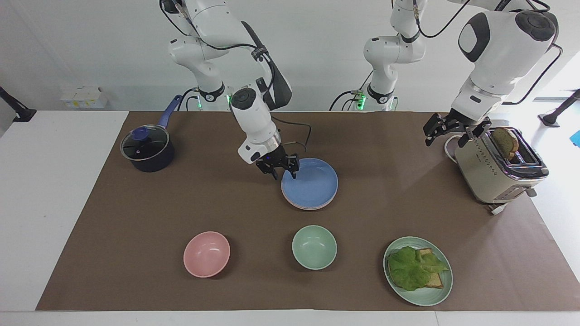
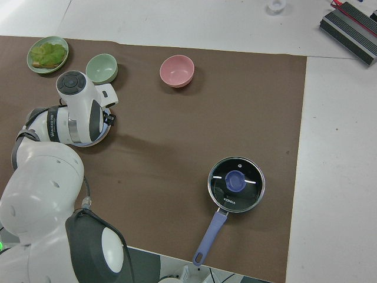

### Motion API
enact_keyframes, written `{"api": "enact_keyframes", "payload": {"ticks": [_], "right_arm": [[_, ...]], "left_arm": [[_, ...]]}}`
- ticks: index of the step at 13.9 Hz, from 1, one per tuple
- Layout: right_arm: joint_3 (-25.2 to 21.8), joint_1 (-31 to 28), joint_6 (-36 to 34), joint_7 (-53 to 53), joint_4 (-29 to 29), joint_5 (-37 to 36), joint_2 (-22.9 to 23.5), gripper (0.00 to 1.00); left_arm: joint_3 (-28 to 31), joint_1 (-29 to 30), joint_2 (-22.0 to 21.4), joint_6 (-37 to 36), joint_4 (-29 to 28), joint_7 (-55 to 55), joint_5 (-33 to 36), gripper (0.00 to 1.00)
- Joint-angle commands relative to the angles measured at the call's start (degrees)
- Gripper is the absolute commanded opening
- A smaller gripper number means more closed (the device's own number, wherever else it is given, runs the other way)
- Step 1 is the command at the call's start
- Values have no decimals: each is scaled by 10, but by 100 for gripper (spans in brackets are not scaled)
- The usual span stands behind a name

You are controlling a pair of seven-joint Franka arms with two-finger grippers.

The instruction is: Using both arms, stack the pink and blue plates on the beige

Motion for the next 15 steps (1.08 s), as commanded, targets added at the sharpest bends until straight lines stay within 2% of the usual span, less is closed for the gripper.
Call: {"api": "enact_keyframes", "payload": {"ticks": [1, 6, 8, 11, 13, 15], "right_arm": [[2, -50, -44, 1, -4, -43, -55, 100], [2, -155, -150, -22, -4, -117, -145, 100], [2, -198, -230, -51, 23, -118, -176, 100], [2, -235, -383, -77, 124, -140, -178, 100], [2, -243, -423, -111, 163, -183, -174, 100], [-1, -245, -448, -121, 184, -182, -174, 100]], "left_arm": [[-3, 4, 4, -13, 10, 4, 9, 100], [-3, 4, 4, -13, 10, 4, 9, 100], [-3, 4, 4, -13, 10, 4, 9, 100], [-3, 4, 4, -13, 10, 4, 9, 100], [-3, 4, 4, -13, 10, 4, 9, 100], [-3, 4, 4, -13, 10, 4, 9, 100]]}}
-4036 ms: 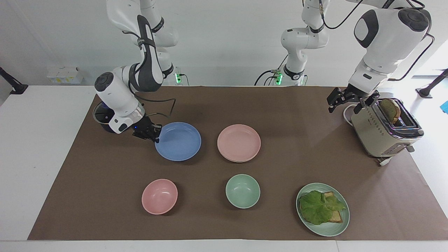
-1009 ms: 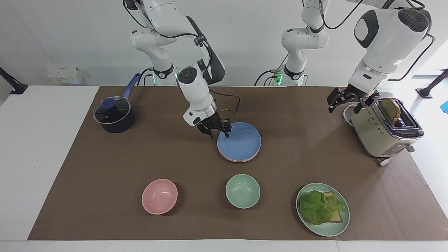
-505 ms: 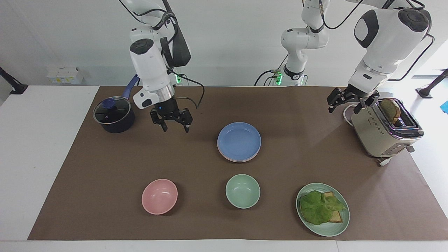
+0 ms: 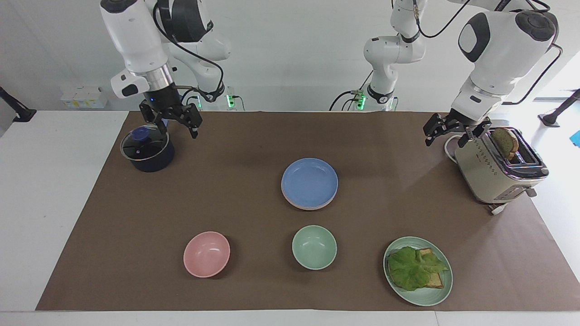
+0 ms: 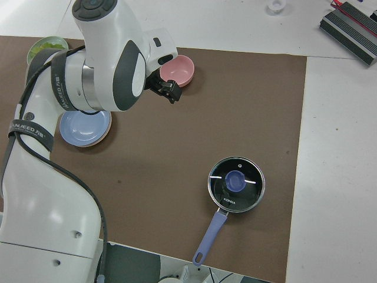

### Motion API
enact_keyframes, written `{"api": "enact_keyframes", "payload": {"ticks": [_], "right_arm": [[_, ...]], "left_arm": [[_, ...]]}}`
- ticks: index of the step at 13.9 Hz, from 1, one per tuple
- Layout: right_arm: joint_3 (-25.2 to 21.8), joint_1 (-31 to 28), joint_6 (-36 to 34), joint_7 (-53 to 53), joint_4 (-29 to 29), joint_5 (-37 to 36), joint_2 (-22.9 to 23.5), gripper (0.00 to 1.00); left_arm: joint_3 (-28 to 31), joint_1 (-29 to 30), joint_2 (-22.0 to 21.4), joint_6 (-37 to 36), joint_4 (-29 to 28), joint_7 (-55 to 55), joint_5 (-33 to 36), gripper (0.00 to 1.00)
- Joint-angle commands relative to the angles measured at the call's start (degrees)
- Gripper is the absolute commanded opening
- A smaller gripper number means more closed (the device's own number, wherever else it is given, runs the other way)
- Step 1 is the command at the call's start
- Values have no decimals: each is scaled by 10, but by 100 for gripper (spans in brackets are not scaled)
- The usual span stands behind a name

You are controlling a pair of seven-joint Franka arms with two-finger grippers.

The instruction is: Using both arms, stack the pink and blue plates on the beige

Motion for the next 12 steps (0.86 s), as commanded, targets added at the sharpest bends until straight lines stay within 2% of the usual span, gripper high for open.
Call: {"api": "enact_keyframes", "payload": {"ticks": [1, 3, 5, 6, 12], "right_arm": [[5, -7, -33, -17, 45, -17, 18, 100], [5, -7, -69, -20, 79, -16, 28, 100], [4, -7, -128, -21, 145, -17, 64, 100], [4, -8, -136, -25, 163, -19, 74, 100], [3, -9, -140, -51, 166, -15, 67, 100]], "left_arm": [[-3, 4, 4, -13, 10, 4, 9, 100], [-3, 4, 4, -13, 10, 4, 9, 100], [-3, 4, 4, -13, 10, 4, 9, 100], [-3, 4, 4, -13, 10, 4, 9, 100], [-3, 4, 4, -13, 10, 4, 9, 100]]}}
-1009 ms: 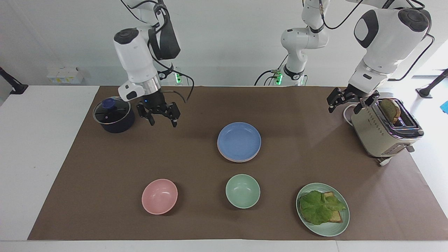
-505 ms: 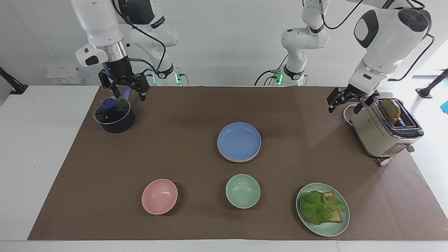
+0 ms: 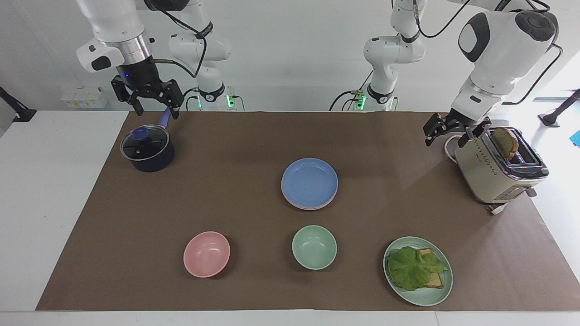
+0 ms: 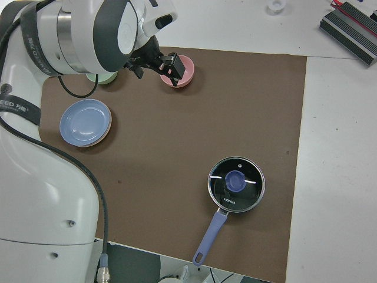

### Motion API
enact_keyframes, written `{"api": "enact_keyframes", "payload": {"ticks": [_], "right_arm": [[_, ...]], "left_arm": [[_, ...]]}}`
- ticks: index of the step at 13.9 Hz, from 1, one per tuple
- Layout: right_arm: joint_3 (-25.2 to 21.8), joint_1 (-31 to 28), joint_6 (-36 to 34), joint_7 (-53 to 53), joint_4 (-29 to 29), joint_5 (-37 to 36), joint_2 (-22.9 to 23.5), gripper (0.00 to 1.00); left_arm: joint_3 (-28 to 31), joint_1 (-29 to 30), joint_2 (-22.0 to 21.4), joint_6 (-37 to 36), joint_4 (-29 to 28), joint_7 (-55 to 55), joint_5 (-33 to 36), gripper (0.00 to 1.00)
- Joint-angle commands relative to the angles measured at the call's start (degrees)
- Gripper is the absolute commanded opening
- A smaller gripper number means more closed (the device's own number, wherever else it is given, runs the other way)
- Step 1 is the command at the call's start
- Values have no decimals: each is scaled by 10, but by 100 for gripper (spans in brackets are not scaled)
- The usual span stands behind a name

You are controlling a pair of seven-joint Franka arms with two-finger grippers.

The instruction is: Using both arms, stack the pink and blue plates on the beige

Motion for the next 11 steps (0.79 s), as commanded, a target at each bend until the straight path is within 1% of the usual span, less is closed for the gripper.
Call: {"api": "enact_keyframes", "payload": {"ticks": [1, 11], "right_arm": [[5, -9, -14, -23, 12, 0, 4, 100], [4, -11, -15, -25, 1, 2, -5, 100]], "left_arm": [[-3, 4, 4, -13, 10, 4, 9, 100], [-3, 4, 4, -13, 10, 4, 9, 100]]}}
